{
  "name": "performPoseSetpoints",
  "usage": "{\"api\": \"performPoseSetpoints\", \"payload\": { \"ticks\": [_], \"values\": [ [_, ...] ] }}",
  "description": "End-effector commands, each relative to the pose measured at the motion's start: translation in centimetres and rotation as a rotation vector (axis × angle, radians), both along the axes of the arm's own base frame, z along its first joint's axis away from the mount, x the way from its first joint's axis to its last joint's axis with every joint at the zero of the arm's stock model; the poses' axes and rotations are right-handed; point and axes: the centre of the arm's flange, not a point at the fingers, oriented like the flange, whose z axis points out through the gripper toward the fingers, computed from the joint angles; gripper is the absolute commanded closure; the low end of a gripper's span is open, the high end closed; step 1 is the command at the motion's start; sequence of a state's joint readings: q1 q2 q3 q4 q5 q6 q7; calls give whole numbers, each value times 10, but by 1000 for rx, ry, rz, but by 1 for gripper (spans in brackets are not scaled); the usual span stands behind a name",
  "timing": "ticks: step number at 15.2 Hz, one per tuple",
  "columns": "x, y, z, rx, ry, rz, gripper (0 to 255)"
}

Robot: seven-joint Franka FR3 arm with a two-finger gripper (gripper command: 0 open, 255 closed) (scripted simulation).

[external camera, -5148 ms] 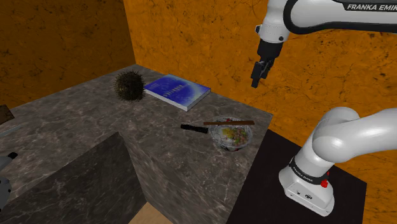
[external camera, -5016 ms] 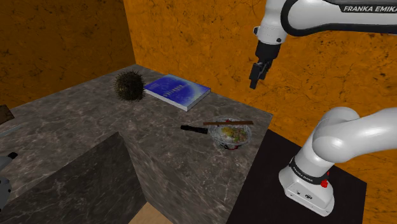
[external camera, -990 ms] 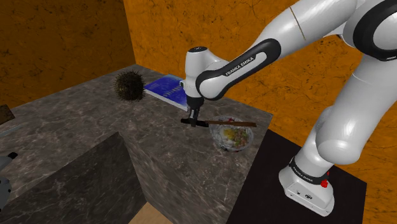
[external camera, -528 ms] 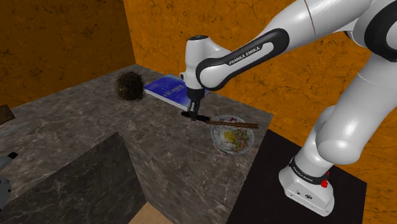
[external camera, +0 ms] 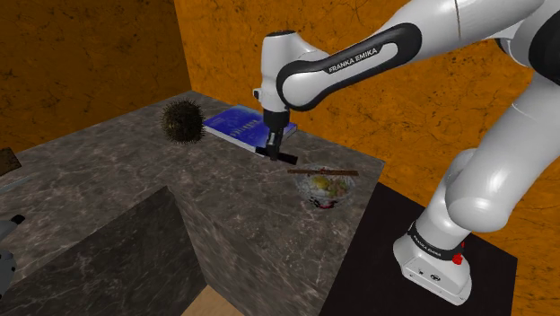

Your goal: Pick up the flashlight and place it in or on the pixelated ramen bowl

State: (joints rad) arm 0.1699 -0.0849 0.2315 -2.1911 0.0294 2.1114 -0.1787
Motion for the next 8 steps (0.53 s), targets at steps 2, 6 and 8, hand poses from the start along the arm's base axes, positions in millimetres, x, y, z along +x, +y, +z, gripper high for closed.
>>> {"api": "performPoseSetpoints", "payload": {
  "ticks": [2, 6, 8],
  "values": [
    [0, 0, 17, 0, 0, 0, 255],
    [0, 0, 38, 0, 0, 0, 255],
    [0, 0, 44, 0, 0, 0, 255]
  ]
}}
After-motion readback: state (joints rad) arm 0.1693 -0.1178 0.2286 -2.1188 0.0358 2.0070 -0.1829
